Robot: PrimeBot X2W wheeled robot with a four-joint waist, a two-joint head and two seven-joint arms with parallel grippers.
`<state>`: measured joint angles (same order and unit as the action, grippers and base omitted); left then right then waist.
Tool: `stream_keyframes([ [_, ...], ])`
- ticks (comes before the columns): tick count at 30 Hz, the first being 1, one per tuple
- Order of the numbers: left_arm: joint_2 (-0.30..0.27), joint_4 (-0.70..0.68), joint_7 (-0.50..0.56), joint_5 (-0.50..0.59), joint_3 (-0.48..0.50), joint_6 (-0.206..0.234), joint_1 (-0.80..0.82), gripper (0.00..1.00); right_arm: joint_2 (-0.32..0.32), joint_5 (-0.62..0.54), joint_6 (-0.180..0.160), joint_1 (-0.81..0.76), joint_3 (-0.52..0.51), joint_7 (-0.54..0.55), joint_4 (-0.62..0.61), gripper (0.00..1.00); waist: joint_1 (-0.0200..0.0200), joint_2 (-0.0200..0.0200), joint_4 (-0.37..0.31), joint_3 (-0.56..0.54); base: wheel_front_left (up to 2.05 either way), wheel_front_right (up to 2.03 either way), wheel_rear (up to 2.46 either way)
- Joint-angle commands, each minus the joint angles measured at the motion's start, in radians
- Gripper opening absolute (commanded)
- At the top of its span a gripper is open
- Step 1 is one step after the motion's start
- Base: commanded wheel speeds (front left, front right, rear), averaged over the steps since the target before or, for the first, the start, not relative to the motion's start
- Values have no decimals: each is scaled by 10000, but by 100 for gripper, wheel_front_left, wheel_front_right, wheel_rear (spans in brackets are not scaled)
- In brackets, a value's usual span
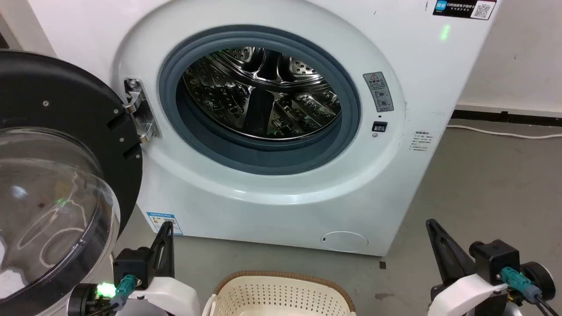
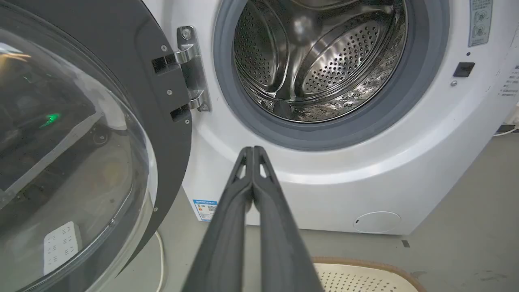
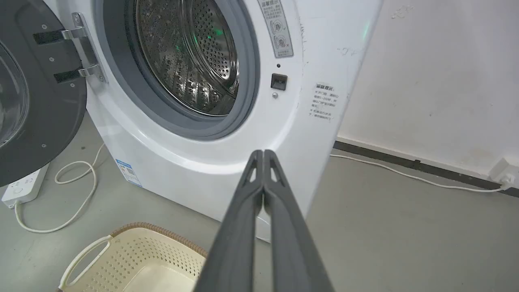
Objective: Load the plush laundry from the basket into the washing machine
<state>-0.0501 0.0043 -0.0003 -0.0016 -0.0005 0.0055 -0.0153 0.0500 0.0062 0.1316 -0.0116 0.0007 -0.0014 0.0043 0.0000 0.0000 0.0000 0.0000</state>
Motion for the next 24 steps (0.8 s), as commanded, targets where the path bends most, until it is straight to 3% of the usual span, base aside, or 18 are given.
stream_keyframes([
  [1,-1,-43,3,16,5,-55,153,0,2,-62,-9,116,-7,14,-43,0,0,0,0,0,0,0,0],
  [24,-1,-43,3,16,5,-55,153,0,2,-62,-9,116,-7,14,-43,0,0,0,0,0,0,0,0],
])
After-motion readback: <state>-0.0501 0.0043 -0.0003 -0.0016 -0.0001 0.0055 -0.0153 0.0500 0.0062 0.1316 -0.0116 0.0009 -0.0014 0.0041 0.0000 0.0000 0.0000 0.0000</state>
